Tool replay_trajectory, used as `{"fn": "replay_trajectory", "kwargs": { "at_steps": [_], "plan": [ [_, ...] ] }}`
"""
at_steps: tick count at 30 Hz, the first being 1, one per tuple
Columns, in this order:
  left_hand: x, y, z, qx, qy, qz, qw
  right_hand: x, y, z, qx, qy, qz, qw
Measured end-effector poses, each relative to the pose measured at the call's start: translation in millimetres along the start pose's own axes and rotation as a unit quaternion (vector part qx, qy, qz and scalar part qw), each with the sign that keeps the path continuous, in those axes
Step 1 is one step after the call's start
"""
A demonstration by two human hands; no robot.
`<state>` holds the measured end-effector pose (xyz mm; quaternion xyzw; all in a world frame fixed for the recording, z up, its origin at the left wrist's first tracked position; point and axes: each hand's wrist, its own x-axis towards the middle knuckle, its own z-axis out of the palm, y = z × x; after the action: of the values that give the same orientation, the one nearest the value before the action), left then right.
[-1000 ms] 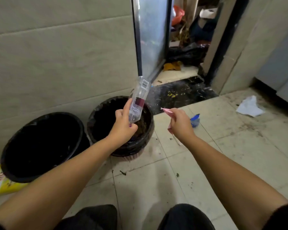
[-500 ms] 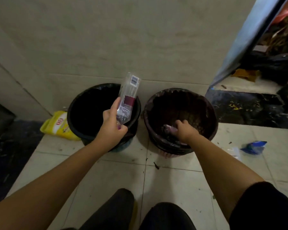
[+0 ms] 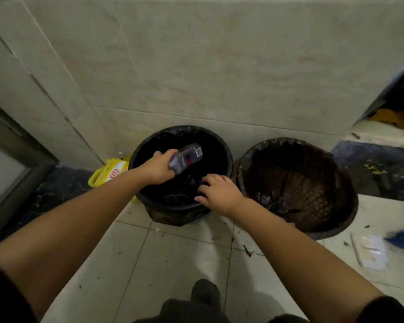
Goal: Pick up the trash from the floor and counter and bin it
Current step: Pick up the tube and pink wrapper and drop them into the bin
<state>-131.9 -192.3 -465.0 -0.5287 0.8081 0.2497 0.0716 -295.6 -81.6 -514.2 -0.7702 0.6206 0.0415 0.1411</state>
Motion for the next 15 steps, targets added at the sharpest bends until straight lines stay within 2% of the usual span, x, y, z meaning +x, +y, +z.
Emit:
{"fn": "replay_trajectory", "kwargs": {
  "at_steps": [2, 5, 7, 10, 15],
  "plan": [
    [24, -2, 14, 0.052, -0.066, 0.001, 0.996, 1, 7, 11, 0.000, 0.004, -0.024, 1.000],
    [59, -12, 46, 0.113, -0.130, -0.001, 0.985, 0, 17, 25, -0.032, 0.065, -0.080, 0.994],
    [77, -17, 67, 0.136, -0.142, -0.007, 0.980, 2, 22, 34, -0.064, 0.131, -0.113, 0.983],
    [97, -30, 99, 0.174, -0.174, -0.028, 0.969, 5, 25, 42, -0.064, 0.183, -0.130, 0.972],
    [98, -37, 126, 0.265, -0.189, -0.041, 0.945, 7, 28, 47, -0.054, 0.218, -0.144, 0.964]
  ]
}}
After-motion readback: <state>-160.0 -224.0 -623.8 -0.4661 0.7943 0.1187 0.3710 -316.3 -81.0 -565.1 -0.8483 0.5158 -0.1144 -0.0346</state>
